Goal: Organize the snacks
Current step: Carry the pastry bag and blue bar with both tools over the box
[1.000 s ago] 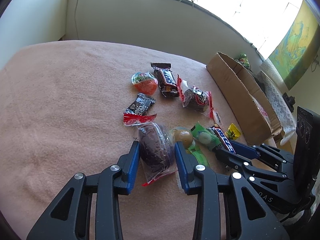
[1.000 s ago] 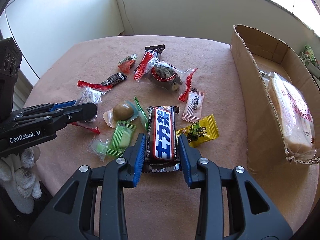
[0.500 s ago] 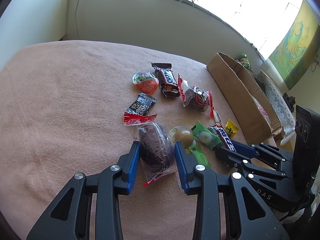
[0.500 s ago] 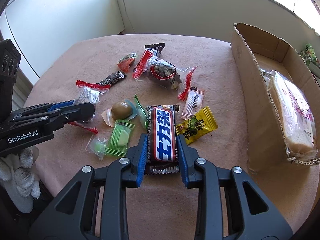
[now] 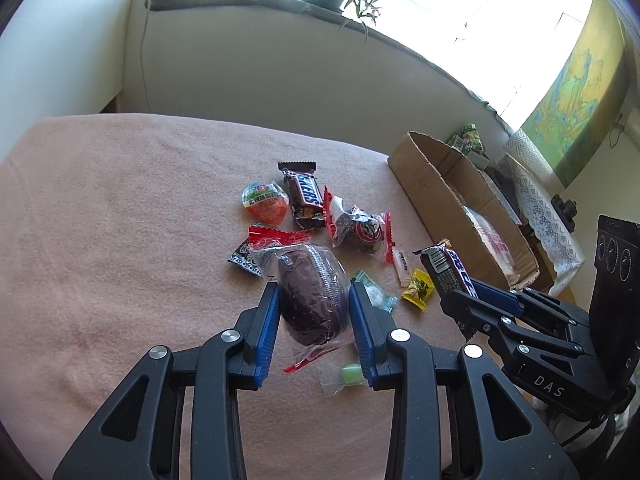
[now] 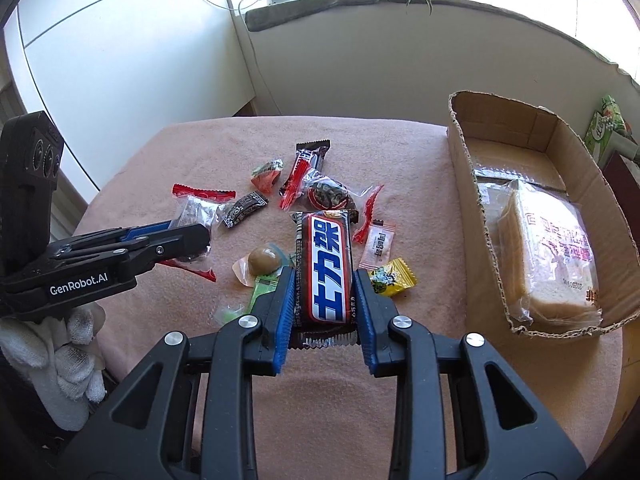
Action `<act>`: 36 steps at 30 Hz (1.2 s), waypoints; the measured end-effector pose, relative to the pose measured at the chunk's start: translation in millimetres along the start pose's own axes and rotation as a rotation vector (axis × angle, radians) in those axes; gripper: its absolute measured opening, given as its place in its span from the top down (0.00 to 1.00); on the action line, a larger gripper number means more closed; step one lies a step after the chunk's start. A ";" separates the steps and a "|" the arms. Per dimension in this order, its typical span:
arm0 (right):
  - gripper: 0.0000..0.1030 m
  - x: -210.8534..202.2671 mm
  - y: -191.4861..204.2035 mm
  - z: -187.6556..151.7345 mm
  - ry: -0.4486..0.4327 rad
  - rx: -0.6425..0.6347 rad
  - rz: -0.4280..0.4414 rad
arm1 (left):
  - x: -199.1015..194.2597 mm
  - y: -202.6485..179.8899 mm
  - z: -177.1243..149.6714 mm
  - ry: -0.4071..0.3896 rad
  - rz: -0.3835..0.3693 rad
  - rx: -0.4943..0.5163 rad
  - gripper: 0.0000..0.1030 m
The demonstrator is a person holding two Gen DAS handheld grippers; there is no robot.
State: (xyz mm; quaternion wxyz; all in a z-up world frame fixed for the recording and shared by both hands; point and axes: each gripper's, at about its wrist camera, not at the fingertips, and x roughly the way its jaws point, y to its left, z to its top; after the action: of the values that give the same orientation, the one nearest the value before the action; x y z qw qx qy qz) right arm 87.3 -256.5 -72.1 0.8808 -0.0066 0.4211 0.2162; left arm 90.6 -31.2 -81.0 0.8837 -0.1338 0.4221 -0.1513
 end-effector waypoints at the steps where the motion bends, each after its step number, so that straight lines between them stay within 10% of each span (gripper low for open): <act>1: 0.71 -2.9 0.0 1.8 -0.008 0.000 -0.001 | -0.6 -2.9 2.8 -0.005 -0.005 0.004 0.68; 36: 0.71 -25.4 -166.7 65.4 -0.103 0.194 -0.179 | 90.9 -138.4 85.7 -0.004 -0.153 0.224 0.68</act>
State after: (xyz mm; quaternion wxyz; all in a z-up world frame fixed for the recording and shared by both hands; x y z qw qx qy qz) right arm 186.0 -404.4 -39.3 0.9135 0.0520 0.3921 0.0950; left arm 191.0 -183.5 -42.6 0.8798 -0.0664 0.3896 -0.2642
